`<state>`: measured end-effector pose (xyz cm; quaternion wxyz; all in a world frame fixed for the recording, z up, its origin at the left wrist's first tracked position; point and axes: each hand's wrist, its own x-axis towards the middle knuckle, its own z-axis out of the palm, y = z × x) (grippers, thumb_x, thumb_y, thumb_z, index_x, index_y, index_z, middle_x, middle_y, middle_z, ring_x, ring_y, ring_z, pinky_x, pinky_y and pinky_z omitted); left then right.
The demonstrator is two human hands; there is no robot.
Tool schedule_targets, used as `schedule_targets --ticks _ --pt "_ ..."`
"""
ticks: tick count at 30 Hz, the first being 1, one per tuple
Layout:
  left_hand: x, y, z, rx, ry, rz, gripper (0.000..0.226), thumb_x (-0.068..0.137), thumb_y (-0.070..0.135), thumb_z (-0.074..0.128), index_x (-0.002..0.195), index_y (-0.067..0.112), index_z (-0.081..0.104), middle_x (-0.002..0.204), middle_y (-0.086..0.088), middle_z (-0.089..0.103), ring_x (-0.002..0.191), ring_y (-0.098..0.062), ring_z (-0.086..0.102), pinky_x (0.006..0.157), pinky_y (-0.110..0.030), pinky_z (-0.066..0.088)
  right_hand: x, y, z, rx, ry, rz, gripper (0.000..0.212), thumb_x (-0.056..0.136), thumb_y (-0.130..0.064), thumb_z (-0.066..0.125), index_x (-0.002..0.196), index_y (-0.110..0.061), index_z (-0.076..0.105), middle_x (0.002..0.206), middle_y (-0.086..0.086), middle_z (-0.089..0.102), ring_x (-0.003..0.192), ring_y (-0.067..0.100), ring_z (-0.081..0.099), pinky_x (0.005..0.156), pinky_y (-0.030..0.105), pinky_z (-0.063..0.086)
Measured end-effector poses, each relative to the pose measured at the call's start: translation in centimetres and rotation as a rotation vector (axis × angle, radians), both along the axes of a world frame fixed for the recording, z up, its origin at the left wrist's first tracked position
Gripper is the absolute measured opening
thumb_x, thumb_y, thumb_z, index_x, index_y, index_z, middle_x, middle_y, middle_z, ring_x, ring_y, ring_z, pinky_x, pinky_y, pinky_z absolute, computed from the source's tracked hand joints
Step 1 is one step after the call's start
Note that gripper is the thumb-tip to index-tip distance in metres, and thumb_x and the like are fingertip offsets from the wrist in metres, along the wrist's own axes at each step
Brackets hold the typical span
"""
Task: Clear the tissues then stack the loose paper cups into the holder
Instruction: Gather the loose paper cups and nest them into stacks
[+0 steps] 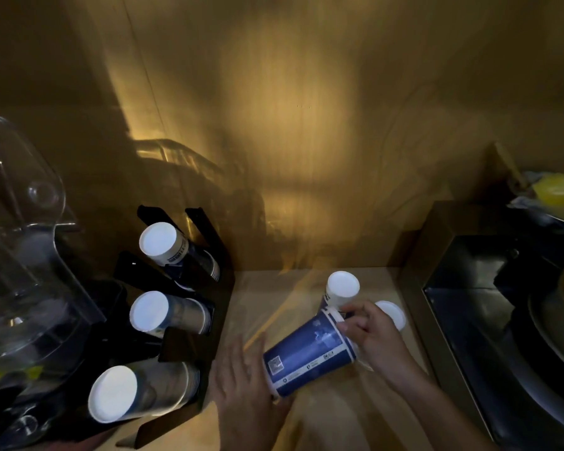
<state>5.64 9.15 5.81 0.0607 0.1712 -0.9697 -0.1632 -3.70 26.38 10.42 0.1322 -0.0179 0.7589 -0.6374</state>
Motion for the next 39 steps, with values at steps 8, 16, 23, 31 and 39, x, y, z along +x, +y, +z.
schedule_targets --ticks 8,16,23,31,39 --pt "-0.7 2.2 1.2 0.401 0.109 -0.29 0.086 0.072 0.041 0.065 0.141 0.034 0.014 0.14 0.002 0.033 0.126 -0.015 0.035 0.101 -0.026 0.037 2.3 -3.3 1.2 0.073 0.093 0.325 0.03 0.089 -0.01 0.057 0.1 -0.038 0.053 0.092 -0.005 0.072 0.09 0.005 0.066 0.076 0.021 0.054" --pt "0.0 2.0 1.3 0.509 0.345 -0.243 0.074 0.061 0.027 0.077 0.124 0.016 0.041 0.116 -0.005 0.049 0.106 -0.021 0.048 0.09 -0.032 0.045 2.5 -3.0 1.7 0.099 0.144 0.34 0.039 0.091 -0.003 0.05 0.09 -0.042 0.056 0.076 -0.012 0.071 0.085 0.003 0.066 0.067 0.012 0.048" --pt "-0.1 2.6 0.7 0.659 0.238 -0.16 0.093 0.055 0.031 0.078 0.134 0.014 0.031 0.132 -0.008 0.045 0.119 -0.022 0.048 0.102 -0.04 0.044 2.6 -3.2 2.1 0.149 0.209 0.384 0.041 0.091 -0.005 0.05 0.086 -0.045 0.058 0.072 -0.02 0.069 0.082 0.001 0.064 0.068 0.012 0.047" --pt "-0.7 2.6 0.3 0.631 0.327 -0.188 0.084 0.05 0.029 0.08 0.113 0.043 0.026 0.11 0.007 0.042 0.105 -0.018 0.051 0.092 -0.035 0.049 2.4 -2.7 1.6 0.164 0.205 0.392 0.042 0.091 -0.005 0.05 0.086 -0.046 0.057 0.075 -0.015 0.07 0.083 -0.001 0.064 0.069 0.011 0.045" --pt "-0.2 2.1 -0.2 0.641 0.314 -0.198 0.083 0.045 0.031 0.082 0.106 0.05 0.029 0.107 0.023 0.036 0.103 -0.016 0.052 0.088 -0.035 0.051 0.1 0.2 4.0 0.029 0.227 0.136 0.03 0.091 -0.001 0.049 0.091 -0.028 0.061 0.083 -0.006 0.066 0.079 0.003 0.061 0.051 0.007 0.046"
